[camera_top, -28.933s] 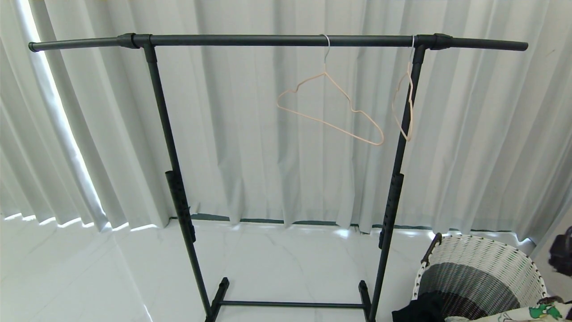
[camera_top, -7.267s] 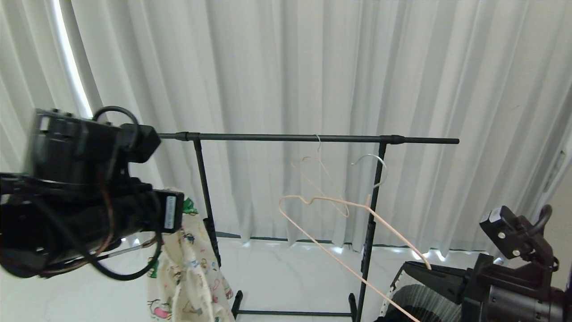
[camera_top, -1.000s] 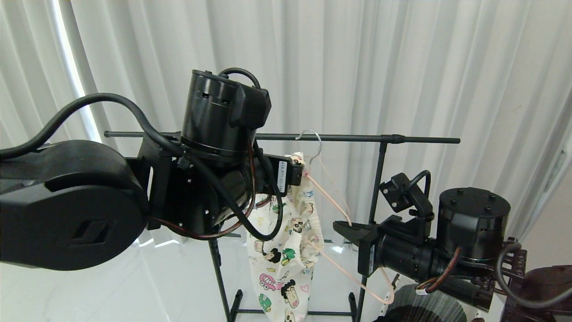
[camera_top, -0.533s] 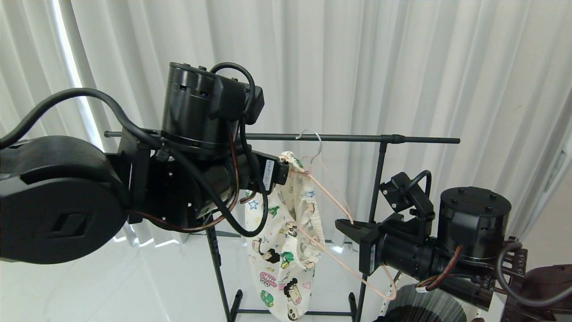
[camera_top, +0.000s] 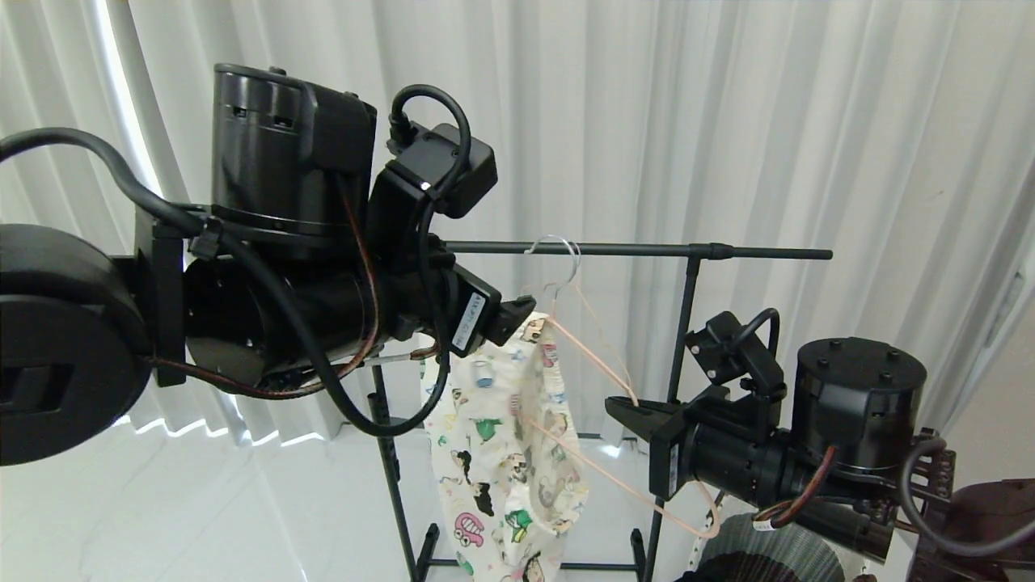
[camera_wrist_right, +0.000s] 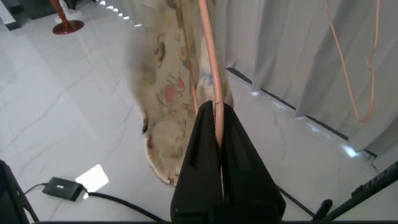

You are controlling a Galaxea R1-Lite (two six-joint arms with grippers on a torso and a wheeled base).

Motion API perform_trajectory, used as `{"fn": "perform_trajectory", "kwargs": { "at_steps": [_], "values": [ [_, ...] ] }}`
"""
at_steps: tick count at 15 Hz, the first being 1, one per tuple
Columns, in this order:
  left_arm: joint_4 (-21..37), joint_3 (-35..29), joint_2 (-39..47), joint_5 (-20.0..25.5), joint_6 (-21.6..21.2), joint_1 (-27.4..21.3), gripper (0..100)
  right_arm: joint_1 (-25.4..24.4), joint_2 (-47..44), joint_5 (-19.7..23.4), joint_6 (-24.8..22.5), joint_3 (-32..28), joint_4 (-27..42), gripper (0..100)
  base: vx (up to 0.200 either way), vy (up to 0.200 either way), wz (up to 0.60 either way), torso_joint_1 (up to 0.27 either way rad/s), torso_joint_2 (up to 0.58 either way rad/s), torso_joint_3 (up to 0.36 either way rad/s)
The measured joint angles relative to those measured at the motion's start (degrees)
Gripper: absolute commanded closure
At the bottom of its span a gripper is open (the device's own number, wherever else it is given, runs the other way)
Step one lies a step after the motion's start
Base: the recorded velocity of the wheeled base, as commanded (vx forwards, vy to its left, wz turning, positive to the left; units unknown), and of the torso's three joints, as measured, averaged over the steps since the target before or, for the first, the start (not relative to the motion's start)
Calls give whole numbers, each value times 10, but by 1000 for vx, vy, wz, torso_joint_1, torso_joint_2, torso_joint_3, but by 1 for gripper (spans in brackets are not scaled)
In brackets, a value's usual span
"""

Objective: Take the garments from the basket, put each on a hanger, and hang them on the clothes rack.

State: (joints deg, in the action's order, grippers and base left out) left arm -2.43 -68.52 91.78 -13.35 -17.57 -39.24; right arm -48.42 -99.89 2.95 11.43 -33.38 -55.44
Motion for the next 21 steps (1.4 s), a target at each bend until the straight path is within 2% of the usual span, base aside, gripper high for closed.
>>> {"fn": "perform_trajectory", "kwargs": {
  "at_steps": [3,4,7,8,10,13,14,16,19,21],
  "values": [
    [6,27,-2,-11,-91,6,0,-1,0,-1,-1,-1,0,100,0,0,0,0,0,0],
    [6,32,-2,-11,-93,8,0,-1,1,-3,-1,-1,-1,100,0,0,0,0,0,0],
    [5,50,-8,-7,-65,15,0,-2,9,-5,-17,9,-1,100,0,0,0,0,0,0],
    [4,68,-18,7,-57,16,0,-1,16,-4,-26,28,-1,100,0,0,0,0,0,0],
    [4,125,-49,62,-52,20,0,-1,40,9,-38,75,-9,100,0,0,0,0,0,0],
    [4,250,-118,145,-50,20,0,-2,98,107,-103,178,-31,100,0,0,0,0,0,0],
    [-1,289,-141,168,-50,11,0,-3,118,141,-140,211,-33,100,0,0,0,0,0,0],
    [-55,350,-171,190,-49,-14,0,-13,144,170,-202,252,-34,100,0,0,0,0,0,0],
    [-114,413,-184,211,-52,-81,0,-50,155,173,-228,260,-36,100,0,0,0,0,0,0],
    [-134,438,-181,213,-52,-108,0,-72,157,173,-244,258,-36,100,0,0,0,0,0,0]
  ]
}}
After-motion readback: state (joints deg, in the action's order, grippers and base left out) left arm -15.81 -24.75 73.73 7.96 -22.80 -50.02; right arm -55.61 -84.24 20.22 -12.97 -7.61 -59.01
